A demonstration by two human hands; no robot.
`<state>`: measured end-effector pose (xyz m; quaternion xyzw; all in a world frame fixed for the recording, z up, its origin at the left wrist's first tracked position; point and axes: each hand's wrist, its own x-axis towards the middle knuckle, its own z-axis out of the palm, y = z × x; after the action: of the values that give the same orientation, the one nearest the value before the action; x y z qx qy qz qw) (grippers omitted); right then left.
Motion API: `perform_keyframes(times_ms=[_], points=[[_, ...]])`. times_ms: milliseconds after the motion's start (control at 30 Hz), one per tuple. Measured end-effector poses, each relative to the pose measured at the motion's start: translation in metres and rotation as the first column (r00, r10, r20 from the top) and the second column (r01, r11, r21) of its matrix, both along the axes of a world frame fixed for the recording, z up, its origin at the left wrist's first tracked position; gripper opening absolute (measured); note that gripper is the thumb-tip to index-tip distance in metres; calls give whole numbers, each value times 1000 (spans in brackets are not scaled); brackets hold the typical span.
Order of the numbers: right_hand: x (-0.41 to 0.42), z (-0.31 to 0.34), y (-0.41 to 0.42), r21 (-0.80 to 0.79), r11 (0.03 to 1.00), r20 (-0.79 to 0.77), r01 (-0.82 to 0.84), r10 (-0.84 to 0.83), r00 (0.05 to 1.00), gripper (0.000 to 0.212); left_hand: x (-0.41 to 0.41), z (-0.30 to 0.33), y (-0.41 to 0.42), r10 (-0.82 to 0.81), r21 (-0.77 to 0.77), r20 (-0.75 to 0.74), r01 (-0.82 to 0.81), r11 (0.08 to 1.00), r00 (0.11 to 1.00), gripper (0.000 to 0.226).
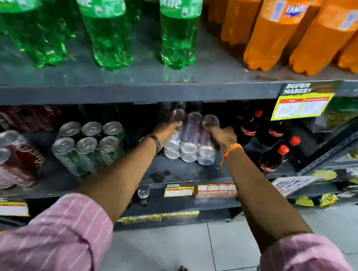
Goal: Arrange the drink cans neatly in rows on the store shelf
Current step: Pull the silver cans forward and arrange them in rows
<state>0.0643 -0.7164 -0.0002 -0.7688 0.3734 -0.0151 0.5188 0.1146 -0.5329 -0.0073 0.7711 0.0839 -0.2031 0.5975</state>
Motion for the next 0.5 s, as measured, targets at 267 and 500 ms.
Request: perform_keyframes(times_ms=[267,500], points=[[2,-1,-8,-34,996,79,-80,83,993,60,-3,-13,15,4,85,112,-14,996,994,65],[-26,-3,-1,-206,964,280,-165,220,934,38,-39,1,21,62,13,298,-69,998,953,40]])
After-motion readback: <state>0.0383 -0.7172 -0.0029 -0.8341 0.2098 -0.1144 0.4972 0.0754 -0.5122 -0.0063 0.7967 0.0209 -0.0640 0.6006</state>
